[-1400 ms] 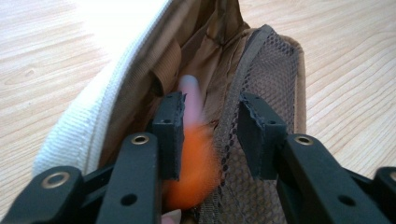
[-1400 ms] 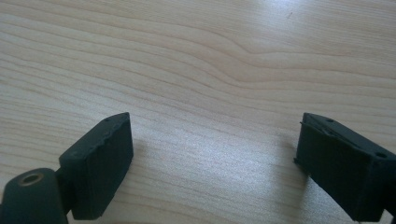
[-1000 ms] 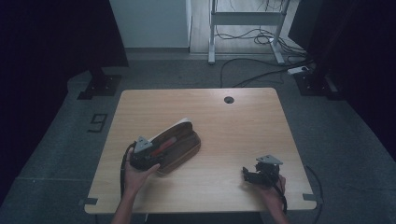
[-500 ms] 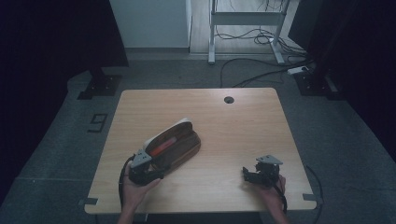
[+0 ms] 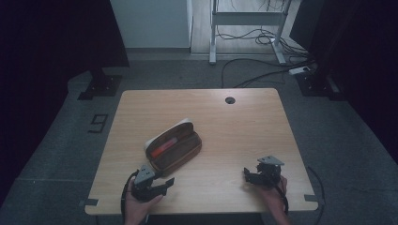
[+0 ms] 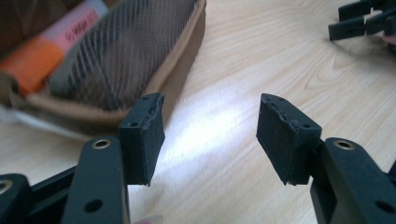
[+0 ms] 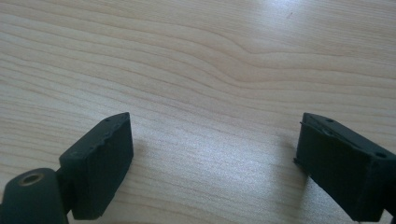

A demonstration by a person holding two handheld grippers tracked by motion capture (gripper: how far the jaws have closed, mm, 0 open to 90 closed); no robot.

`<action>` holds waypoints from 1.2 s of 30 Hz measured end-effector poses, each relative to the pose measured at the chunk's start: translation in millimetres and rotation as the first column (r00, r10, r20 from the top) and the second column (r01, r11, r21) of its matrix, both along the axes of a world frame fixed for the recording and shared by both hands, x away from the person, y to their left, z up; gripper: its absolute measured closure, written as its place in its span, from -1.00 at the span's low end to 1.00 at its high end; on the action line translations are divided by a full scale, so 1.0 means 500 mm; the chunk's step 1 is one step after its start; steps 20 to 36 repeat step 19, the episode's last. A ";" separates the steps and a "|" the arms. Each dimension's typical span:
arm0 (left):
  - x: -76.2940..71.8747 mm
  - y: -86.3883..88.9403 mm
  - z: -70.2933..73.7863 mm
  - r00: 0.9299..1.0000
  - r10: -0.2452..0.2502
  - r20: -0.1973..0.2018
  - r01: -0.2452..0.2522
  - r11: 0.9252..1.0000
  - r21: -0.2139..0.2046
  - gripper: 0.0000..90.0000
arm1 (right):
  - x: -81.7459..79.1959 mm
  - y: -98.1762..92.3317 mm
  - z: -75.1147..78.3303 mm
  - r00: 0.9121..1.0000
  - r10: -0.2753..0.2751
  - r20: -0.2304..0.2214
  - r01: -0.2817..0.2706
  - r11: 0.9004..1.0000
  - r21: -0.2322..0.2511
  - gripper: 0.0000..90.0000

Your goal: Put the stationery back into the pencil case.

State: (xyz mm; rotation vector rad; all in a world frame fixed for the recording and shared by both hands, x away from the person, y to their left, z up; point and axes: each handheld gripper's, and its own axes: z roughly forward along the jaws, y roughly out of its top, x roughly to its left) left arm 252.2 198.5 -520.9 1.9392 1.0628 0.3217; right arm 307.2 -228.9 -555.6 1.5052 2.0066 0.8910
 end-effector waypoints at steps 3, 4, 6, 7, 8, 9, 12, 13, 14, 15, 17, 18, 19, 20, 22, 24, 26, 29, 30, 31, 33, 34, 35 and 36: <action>-0.004 0.005 -0.013 1.000 0.017 -0.002 -0.017 0.999 0.048 -0.08 | 0.000 0.000 0.000 1.000 0.000 0.000 0.000 1.000 -0.002 -0.76; -0.004 0.005 -0.013 1.000 0.017 -0.002 -0.017 0.999 0.048 -0.08 | 0.000 0.000 0.000 1.000 0.001 0.001 -0.001 1.000 -0.001 -0.76; -0.005 0.008 -0.020 1.000 0.019 -0.007 -0.019 0.999 0.049 -0.09 | 0.000 0.000 0.000 1.000 0.000 0.000 0.000 1.000 -0.002 -0.76; -0.007 0.011 -0.024 1.000 0.024 -0.013 -0.023 0.998 0.059 -0.09 | 0.000 0.000 0.000 1.000 0.000 0.001 0.000 1.000 -0.002 -0.76; -0.007 0.011 -0.024 1.000 0.024 -0.013 -0.023 0.998 0.059 -0.09 | 0.000 0.000 0.000 1.000 0.000 0.001 0.000 1.000 -0.002 -0.76; -0.009 0.011 -0.023 1.000 0.027 -0.008 -0.026 0.998 0.065 -0.09 | 0.000 0.000 0.000 1.000 0.000 0.001 0.000 1.000 0.000 -0.76; -0.010 0.012 -0.021 1.000 0.029 -0.002 -0.028 0.997 0.068 -0.10 | 0.000 0.000 0.000 1.000 0.000 0.000 0.000 1.000 -0.002 -0.76; -0.010 0.014 -0.021 1.000 0.029 -0.001 -0.029 0.998 0.061 -0.10 | 0.000 0.000 0.000 1.000 0.000 0.001 0.000 1.000 0.000 -0.76; -0.010 0.014 -0.021 1.000 0.029 -0.001 -0.029 0.998 0.061 -0.10 | 0.000 0.000 0.000 1.000 0.000 0.001 0.000 1.000 0.000 -0.76; -0.009 0.015 -0.022 1.000 0.030 -0.005 -0.030 0.998 0.056 -0.10 | 0.000 0.000 0.000 1.000 0.001 0.002 -0.001 1.000 0.000 -0.75; -0.007 0.017 -0.027 1.000 0.025 -0.011 -0.025 0.998 0.050 -0.10 | -0.001 0.000 0.000 1.000 0.003 0.003 -0.003 1.000 0.001 -0.73; -0.007 0.017 -0.027 1.000 0.025 -0.011 -0.025 0.998 0.050 -0.10 | -0.001 0.000 0.000 1.000 0.003 0.003 -0.003 1.000 0.001 -0.73; -0.007 0.016 -0.028 1.000 0.026 -0.012 -0.026 0.998 0.055 -0.10 | -0.001 0.000 0.000 1.000 0.005 0.003 -0.005 1.000 0.001 -0.73; -0.007 0.016 -0.028 1.000 0.026 -0.012 -0.026 0.998 0.055 -0.10 | -0.001 0.000 0.000 1.000 0.005 0.003 -0.005 1.000 0.001 -0.73; -0.007 0.016 -0.028 1.000 0.026 -0.012 -0.026 0.998 0.055 -0.10 | -0.001 0.000 0.000 1.000 0.005 0.003 -0.005 1.000 0.001 -0.73; -0.007 0.016 -0.028 1.000 0.026 -0.012 -0.026 0.998 0.055 -0.10 | -0.001 0.000 0.000 1.000 0.005 0.003 -0.005 1.000 0.001 -0.73; -0.007 0.016 -0.028 1.000 0.026 -0.012 -0.026 0.998 0.055 -0.10 | -0.001 0.000 0.000 1.000 0.005 0.003 -0.005 1.000 0.001 -0.73; -0.007 0.016 -0.028 1.000 0.026 -0.012 -0.026 0.998 0.055 -0.10 | -0.001 0.000 0.000 1.000 0.005 0.003 -0.005 1.000 0.001 -0.73; -0.007 0.016 -0.028 1.000 0.026 -0.012 -0.026 0.998 0.055 -0.10 | -0.001 0.000 0.000 1.000 0.005 0.003 -0.005 1.000 0.001 -0.73; -0.007 0.016 -0.028 1.000 0.026 -0.012 -0.026 0.998 0.055 -0.10 | -0.001 0.000 0.000 1.000 0.005 0.003 -0.005 1.000 0.001 -0.73; -0.007 0.016 -0.028 1.000 0.026 -0.012 -0.026 0.998 0.055 -0.10 | -0.001 0.000 0.000 1.000 0.005 0.003 -0.005 1.000 0.001 -0.73; -0.007 0.016 -0.028 1.000 0.026 -0.012 -0.026 0.998 0.055 -0.10 | -0.001 0.000 0.000 1.000 0.005 0.003 -0.005 1.000 0.001 -0.73; -0.007 0.016 -0.028 1.000 0.026 -0.012 -0.026 0.998 0.055 -0.10 | -0.001 0.000 0.000 1.000 0.005 0.003 -0.005 1.000 0.001 -0.73; -0.007 0.016 -0.028 1.000 0.026 -0.012 -0.026 0.998 0.055 -0.10 | -0.001 0.000 0.000 1.000 0.005 0.003 -0.005 1.000 0.001 -0.73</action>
